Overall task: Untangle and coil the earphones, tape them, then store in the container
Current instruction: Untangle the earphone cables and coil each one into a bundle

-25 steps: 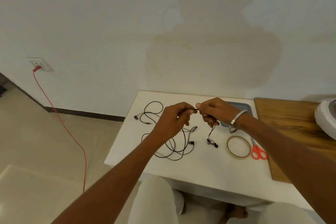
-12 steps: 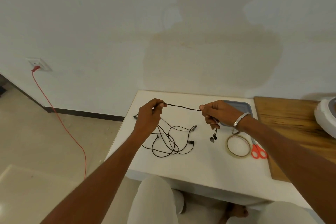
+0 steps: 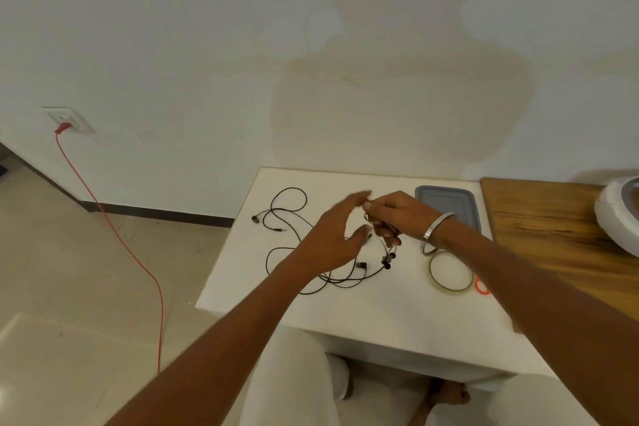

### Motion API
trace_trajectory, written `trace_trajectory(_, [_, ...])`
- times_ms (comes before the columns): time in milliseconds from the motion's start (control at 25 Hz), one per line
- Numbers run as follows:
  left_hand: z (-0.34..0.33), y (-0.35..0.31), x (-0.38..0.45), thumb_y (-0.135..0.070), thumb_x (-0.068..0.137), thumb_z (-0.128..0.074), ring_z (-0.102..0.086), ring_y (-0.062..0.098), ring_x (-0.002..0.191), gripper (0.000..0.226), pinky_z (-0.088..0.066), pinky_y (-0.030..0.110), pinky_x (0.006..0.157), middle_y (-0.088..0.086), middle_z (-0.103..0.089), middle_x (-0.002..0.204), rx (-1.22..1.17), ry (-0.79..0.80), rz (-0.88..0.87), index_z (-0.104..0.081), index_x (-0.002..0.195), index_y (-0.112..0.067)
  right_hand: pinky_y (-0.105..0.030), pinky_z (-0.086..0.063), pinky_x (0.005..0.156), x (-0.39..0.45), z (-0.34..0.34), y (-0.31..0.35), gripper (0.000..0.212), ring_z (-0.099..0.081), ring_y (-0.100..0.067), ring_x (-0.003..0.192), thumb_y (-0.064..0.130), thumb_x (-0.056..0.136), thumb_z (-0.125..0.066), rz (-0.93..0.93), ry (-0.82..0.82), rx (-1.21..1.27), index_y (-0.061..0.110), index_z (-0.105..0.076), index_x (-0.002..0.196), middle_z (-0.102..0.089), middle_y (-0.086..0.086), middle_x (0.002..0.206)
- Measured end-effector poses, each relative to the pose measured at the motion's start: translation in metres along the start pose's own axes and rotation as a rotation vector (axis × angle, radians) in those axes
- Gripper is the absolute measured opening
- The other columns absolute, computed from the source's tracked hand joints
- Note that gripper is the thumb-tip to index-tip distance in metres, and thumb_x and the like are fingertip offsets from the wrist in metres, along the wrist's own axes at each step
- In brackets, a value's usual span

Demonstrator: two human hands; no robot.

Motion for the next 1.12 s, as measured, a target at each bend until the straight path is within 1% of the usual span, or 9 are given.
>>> trace_trajectory(120, [0.006, -0.001, 0.007, -0.014, 0.096, -0.055, -0.063, -0.002, 0.069, 0.024, -0.047, 0.008, 0.068, -0.005, -0.069, 0.087, -0.028, -0.048, 0.017, -0.062, 0.118, -0.013, -0.027, -0.045, 0.048, -0.002, 0.002, -0.003, 0.042, -0.045, -0.017, 0.040, 0.031, 0.098, -0.044, -0.007, -0.011, -0.018, 0.013, -0.051, 0.061, -0.048, -0.003, 0.049])
trace_trajectory(240, [0.021, 0.007, 0.008, -0.015, 0.097, -0.054, -0.057, 0.006, 0.058, 0.016, -0.051, 0.015, 0.060, -0.004, -0.060, 0.066, 0.045, -0.127, 0.031, -0.069, 0.098, -0.011, -0.028, -0.047, 0.049, -0.004, 0.002, -0.007, 0.039, -0.048, -0.016, 0.041, 0.035, 0.097, -0.046, -0.032, 0.009, -0.057, 0.014, -0.052, 0.065, -0.050, 0.002, 0.048])
trace_trajectory(320, [0.028, 0.012, 0.007, -0.012, 0.097, -0.051, -0.055, 0.011, 0.059, 0.016, -0.054, 0.018, 0.055, 0.001, -0.055, 0.066, -0.015, -0.190, 0.083, -0.066, 0.096, -0.007, -0.028, -0.049, 0.050, -0.004, 0.000, -0.010, 0.037, -0.047, -0.018, 0.042, 0.037, 0.097, -0.046, -0.041, 0.024, -0.041, 0.014, -0.052, 0.069, -0.049, 0.000, 0.050])
trace_trajectory(400, [0.039, 0.017, 0.004, -0.012, 0.098, -0.050, -0.048, 0.007, 0.052, 0.014, -0.047, 0.013, 0.048, -0.001, -0.053, 0.068, 0.009, -0.291, 0.129, -0.064, 0.095, -0.009, -0.031, -0.051, 0.054, -0.006, 0.001, -0.013, 0.035, -0.045, -0.018, 0.041, 0.035, 0.097, -0.045, -0.048, 0.028, -0.025, 0.013, -0.052, 0.071, -0.045, -0.002, 0.051])
trace_trajectory(560, [0.055, 0.025, 0.002, -0.015, 0.096, -0.053, -0.047, -0.001, 0.050, 0.013, -0.037, 0.010, 0.052, -0.014, -0.053, 0.070, 0.139, -0.380, 0.127, -0.065, 0.091, -0.014, -0.036, -0.050, 0.057, -0.009, -0.001, -0.020, 0.031, -0.042, -0.017, 0.038, 0.029, 0.099, -0.042, -0.046, 0.050, -0.016, 0.009, -0.054, 0.077, -0.041, -0.002, 0.050])
trace_trajectory(680, [0.052, 0.029, 0.002, -0.012, 0.097, -0.051, -0.048, -0.001, 0.052, 0.014, -0.037, 0.010, 0.054, -0.017, -0.054, 0.071, 0.148, -0.411, 0.110, -0.064, 0.093, -0.012, -0.030, -0.046, 0.051, -0.010, -0.009, -0.021, 0.028, -0.050, -0.021, 0.041, 0.024, 0.100, -0.041, -0.051, 0.112, -0.004, 0.008, -0.058, 0.085, -0.048, -0.004, 0.048])
trace_trajectory(840, [0.051, 0.038, 0.003, -0.015, 0.098, -0.049, -0.047, 0.005, 0.053, 0.014, -0.038, 0.011, 0.054, -0.016, -0.058, 0.075, 0.109, -0.491, 0.150, -0.063, 0.095, -0.012, -0.025, -0.048, 0.059, -0.013, -0.025, -0.018, 0.029, -0.057, -0.014, 0.050, 0.024, 0.100, -0.039, -0.006, 0.228, -0.083, 0.010, -0.063, 0.092, -0.064, -0.002, 0.054])
trace_trajectory(960, [0.051, 0.048, 0.003, -0.019, 0.098, -0.051, -0.048, 0.013, 0.053, 0.014, -0.040, 0.012, 0.052, -0.012, -0.063, 0.082, 0.061, -0.498, 0.194, -0.063, 0.095, -0.016, -0.025, -0.044, 0.054, -0.016, -0.038, -0.019, 0.026, -0.056, -0.021, 0.056, 0.026, 0.099, -0.042, -0.040, 0.272, 0.015, 0.012, -0.061, 0.088, -0.060, 0.001, 0.051])
trace_trajectory(1120, [0.047, 0.052, 0.004, -0.022, 0.099, -0.050, -0.047, 0.006, 0.058, 0.015, -0.038, 0.016, 0.056, -0.010, -0.064, 0.086, 0.053, -0.527, 0.215, -0.064, 0.096, -0.017, -0.026, -0.049, 0.056, -0.021, -0.060, -0.015, 0.025, -0.059, -0.020, 0.058, 0.021, 0.099, -0.044, -0.107, 0.384, 0.264, 0.010, -0.060, 0.084, -0.062, -0.004, 0.062])
Point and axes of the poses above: each hand's wrist, its own x-axis towards the middle knuckle, its own z-axis out of the back of the hand, y = z × x, the point moved 6 cm from there along x, towards the middle knuckle
